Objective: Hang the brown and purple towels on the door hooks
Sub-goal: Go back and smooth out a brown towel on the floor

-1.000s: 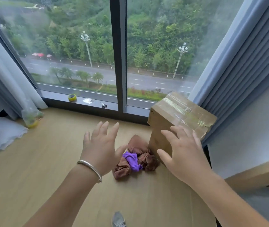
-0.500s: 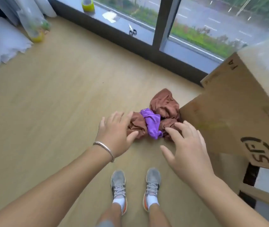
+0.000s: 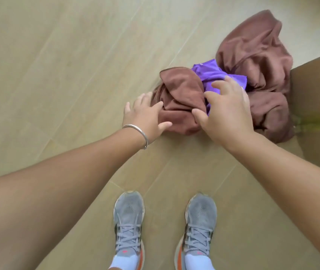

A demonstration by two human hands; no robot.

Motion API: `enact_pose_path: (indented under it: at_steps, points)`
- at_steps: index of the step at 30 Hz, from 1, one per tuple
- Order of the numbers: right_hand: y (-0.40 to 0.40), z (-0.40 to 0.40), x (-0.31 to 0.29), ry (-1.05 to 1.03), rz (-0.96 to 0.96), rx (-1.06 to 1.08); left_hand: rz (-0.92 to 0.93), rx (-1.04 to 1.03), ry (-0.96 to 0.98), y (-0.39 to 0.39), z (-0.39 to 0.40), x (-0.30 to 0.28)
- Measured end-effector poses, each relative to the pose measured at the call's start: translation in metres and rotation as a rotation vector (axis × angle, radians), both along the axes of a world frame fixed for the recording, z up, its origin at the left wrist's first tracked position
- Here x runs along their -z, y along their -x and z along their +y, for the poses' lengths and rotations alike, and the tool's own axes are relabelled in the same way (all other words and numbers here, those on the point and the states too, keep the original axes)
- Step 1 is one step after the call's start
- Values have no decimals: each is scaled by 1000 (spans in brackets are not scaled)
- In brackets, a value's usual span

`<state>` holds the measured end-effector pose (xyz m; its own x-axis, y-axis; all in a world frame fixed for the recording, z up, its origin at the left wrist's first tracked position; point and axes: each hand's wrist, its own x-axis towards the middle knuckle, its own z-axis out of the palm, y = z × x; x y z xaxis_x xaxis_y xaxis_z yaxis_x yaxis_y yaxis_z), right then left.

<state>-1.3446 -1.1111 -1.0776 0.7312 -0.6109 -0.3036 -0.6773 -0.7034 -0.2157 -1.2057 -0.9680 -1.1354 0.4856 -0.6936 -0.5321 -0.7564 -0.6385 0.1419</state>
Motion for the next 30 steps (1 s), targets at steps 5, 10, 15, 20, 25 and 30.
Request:
enact_pose_path:
  at_steps: [5, 10, 15, 20, 25, 30]
  points:
    - [-11, -8, 69, 108, 33, -44, -15, -7, 54, 2, -2, 75]
    - [-21, -15, 62, 125, -47, -27, -3, -24, 161, -6, -7, 72]
    - [-44, -2, -11, 118, -188, -16, -29, -104, 242, -31, 22, -5]
    - [-95, 22, -112, 53, -324, -22, -122, -190, 206, -89, 69, -117]
    - [-154, 43, -211, -2, -449, -29, -266, -301, 302, -157, 111, -233]
    - [-197, 68, -278, -30, -462, -31, -396, -352, 423, -191, 146, -317]
